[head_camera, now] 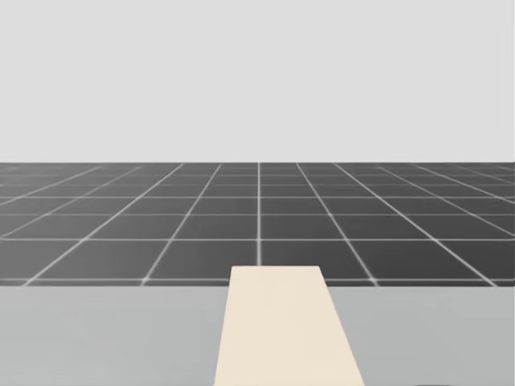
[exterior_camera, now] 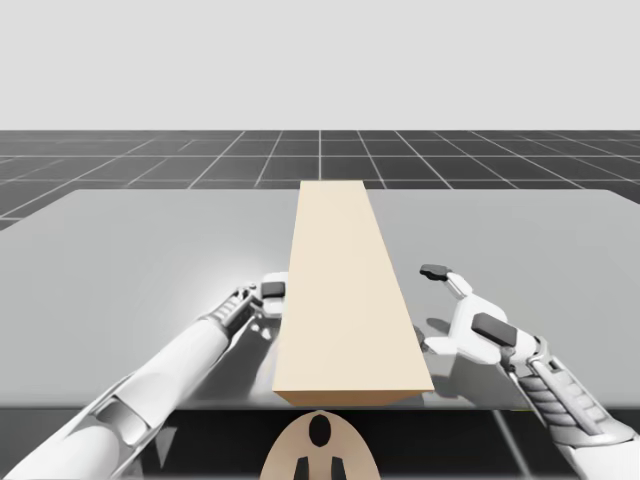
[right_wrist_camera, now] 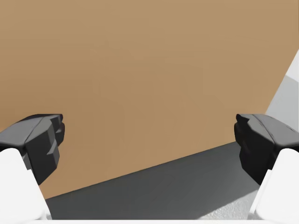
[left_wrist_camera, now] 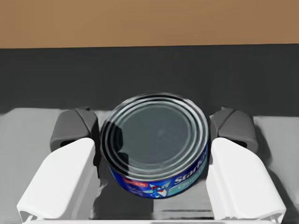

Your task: Retrieve the object from inside the box.

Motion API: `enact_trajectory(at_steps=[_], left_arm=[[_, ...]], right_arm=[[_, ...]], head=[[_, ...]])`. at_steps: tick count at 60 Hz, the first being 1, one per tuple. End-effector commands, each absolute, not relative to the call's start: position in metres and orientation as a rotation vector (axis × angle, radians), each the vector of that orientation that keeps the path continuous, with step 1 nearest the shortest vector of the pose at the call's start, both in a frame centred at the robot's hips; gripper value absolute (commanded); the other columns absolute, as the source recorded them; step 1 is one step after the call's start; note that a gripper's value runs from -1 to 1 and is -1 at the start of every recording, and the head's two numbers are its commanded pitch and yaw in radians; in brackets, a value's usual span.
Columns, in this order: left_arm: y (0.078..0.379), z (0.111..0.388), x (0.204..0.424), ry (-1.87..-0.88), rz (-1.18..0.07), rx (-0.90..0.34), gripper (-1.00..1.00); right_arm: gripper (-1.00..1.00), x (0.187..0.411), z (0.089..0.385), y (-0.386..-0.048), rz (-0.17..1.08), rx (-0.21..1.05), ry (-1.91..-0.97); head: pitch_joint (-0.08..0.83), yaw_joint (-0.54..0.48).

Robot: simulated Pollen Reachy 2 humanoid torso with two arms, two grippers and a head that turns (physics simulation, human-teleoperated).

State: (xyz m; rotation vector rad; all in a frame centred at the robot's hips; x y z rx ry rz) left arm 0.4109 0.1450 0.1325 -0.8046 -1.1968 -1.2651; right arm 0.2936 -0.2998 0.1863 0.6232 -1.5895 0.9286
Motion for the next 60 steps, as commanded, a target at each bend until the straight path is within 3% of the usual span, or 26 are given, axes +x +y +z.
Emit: enact_trajectory(at_steps=[1,21,37,49,60], left_arm=[[0.183,0.145,0.403,-1.154,-1.291,-0.810,1.00],[0.233,0.170,0.383,-1.213,-1.275,-0.738,1.00],[0.269,0.199,0.381,-1.291,-1.231,-0.680,1.00],[0.296,0.234,0.384,-1.356,-1.172,-0.637,1.00],[0.294,0.285,0.388,-1.422,-1.171,-0.599,1.00]], right_arm=[[-1.00,0.293,0.187,-0.303,0.930,0.628,-1.587],[-1.00,0.291,0.189,-0.308,0.932,0.629,-1.590],[-1.00,0.291,0.189,-0.309,0.928,0.629,-1.594],[-1.00,0.291,0.189,-0.309,0.929,0.629,-1.594],[-1.00,0.291,0.188,-0.308,0.932,0.628,-1.590]], head=[[0.052,0.01],[0.043,0.00],[0.037,0.01],[0.031,0.01],[0.026,0.01]])
